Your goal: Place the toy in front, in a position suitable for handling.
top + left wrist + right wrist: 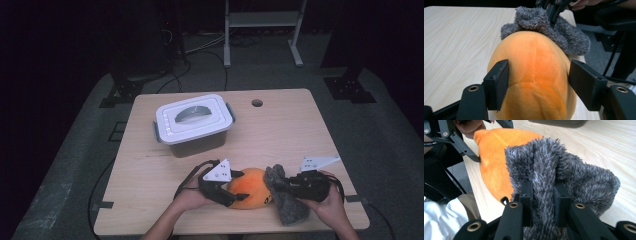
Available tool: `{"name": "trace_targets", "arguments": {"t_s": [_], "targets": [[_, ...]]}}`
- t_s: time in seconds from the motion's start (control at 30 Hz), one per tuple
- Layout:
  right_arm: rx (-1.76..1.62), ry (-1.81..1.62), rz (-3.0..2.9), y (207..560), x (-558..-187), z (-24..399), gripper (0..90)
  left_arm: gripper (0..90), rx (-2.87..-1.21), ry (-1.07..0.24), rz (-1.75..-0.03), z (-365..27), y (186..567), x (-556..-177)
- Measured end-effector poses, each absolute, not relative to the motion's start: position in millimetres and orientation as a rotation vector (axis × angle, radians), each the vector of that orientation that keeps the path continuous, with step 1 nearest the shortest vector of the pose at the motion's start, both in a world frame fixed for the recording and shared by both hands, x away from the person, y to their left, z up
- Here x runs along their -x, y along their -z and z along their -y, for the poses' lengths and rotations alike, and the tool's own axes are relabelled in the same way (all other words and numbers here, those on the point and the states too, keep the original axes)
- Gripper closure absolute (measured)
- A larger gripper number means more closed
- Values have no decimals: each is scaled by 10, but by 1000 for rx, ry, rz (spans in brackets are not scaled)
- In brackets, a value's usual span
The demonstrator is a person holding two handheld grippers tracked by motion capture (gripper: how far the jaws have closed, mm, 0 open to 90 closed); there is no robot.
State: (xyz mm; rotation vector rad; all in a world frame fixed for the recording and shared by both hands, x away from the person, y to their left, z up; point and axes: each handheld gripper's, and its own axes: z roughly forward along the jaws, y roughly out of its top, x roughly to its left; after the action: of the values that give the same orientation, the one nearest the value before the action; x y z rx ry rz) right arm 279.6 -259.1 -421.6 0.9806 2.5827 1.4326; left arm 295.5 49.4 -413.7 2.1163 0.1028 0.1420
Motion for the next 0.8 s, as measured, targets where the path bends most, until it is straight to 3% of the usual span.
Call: {"name": "trace_targets", "arguments": {"t_s": [0.27, 0.43, 0.53, 0.7, 0.8], "targets": [[-924, -1486, -2551, 4036, -2828, 2488, 728, 332, -2124, -135, -101, -489, 4142, -2960], [-935, -1501, -2595, 4133, -2821, 2475, 724, 126, -2181, -126, -190, -436, 4140, -3010], [-930, -1503, -2611, 4157, -2786, 2505, 724, 198, -2170, -82, -193, -450, 4182, -3028], [-940, -1492, -2603, 4117, -2767, 2537, 732, 380, -2177, -198, -117, -435, 4127, -2946], [-899, -1505, -2562, 3957, -2735, 2513, 739, 394, -2161, -219, -84, -419, 4110, -2928]]}}
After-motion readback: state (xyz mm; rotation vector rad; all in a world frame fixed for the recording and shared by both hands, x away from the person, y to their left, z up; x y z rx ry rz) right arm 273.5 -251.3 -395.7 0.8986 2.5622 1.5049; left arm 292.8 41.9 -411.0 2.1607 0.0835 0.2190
